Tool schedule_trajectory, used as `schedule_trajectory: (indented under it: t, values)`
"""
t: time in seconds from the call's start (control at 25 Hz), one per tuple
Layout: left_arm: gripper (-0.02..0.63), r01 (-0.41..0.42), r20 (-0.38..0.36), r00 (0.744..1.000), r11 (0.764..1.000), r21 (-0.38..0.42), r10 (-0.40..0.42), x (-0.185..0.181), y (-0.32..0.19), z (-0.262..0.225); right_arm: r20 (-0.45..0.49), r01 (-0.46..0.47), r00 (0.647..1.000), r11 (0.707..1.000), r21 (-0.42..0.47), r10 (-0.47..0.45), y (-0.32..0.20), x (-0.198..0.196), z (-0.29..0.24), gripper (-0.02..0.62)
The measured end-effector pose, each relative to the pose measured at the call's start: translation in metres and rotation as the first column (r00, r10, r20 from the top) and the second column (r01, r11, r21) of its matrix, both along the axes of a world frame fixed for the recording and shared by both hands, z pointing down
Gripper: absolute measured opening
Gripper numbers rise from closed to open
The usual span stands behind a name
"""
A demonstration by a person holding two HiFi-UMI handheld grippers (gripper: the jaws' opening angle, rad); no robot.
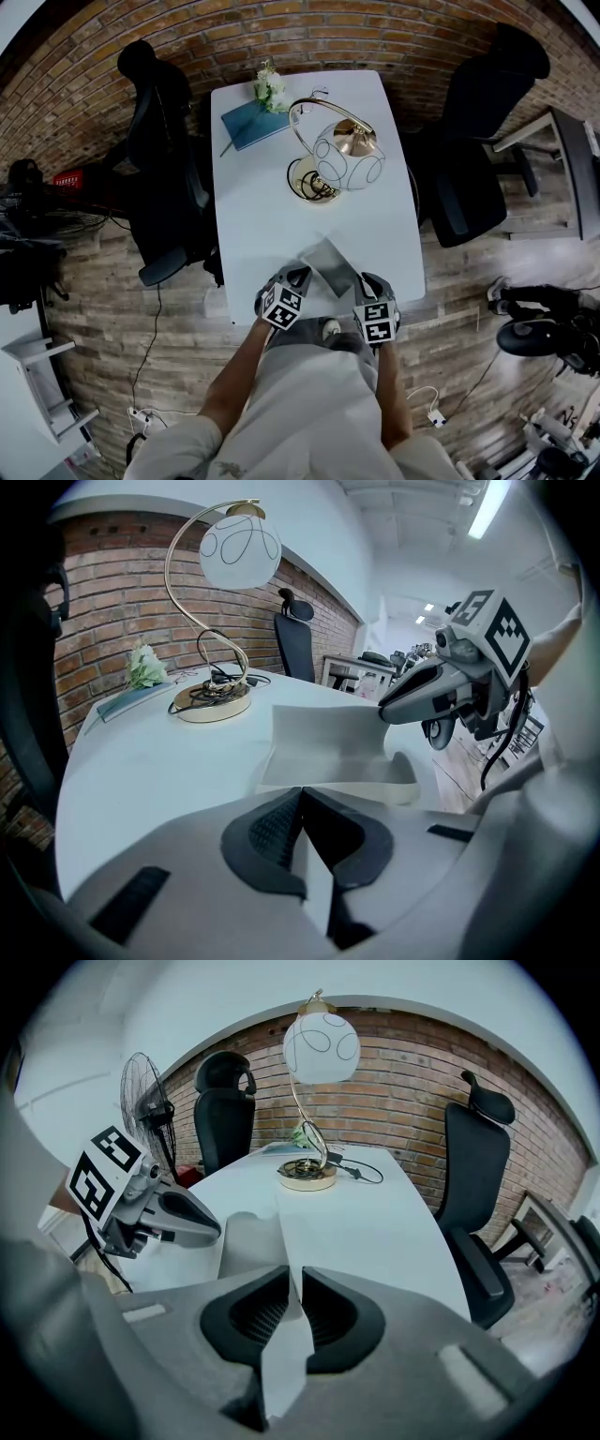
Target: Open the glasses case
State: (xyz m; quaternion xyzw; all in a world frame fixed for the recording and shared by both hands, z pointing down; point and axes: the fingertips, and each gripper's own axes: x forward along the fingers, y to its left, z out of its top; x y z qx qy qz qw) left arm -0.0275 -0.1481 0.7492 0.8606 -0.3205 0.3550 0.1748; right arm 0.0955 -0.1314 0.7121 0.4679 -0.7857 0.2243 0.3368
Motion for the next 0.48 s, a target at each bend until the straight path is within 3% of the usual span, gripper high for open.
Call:
schedule_trajectory:
  t: [0.48]
  values:
    - [0.006, 0.04, -0.061, 0.998, 0.995, 0.093, -0.034, 0.001, -0.007, -0.045, 0.037, 0.023, 0.999, 0.991, 0.132, -0.028, 0.006, -0.022, -0.049, 0.06]
